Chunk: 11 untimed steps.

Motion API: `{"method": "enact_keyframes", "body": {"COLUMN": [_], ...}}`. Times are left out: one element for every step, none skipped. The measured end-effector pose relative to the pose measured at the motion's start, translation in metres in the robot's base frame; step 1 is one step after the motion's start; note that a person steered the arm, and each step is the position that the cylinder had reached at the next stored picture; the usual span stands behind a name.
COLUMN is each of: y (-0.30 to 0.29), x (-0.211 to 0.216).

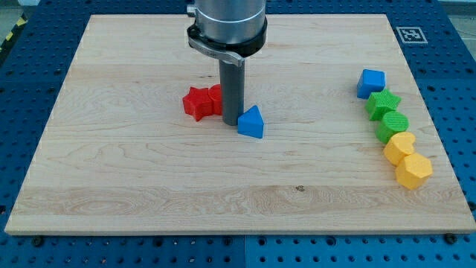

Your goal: Move the blue triangle slightly upwards to the blue cube

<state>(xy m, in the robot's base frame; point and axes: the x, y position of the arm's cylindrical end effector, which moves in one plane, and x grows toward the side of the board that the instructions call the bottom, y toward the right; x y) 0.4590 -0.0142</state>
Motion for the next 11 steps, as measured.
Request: {"method": "enact_keyframes", "body": {"y": [0.021, 0.038, 0.037, 0.071, 0.064, 0.060, 0.050, 0.052, 0.053, 0.039, 0.026], "x": [0.015, 0.019, 0.060, 0.066, 0.027, 0.010, -0.002, -0.034, -0.052, -0.056, -0.067]}}
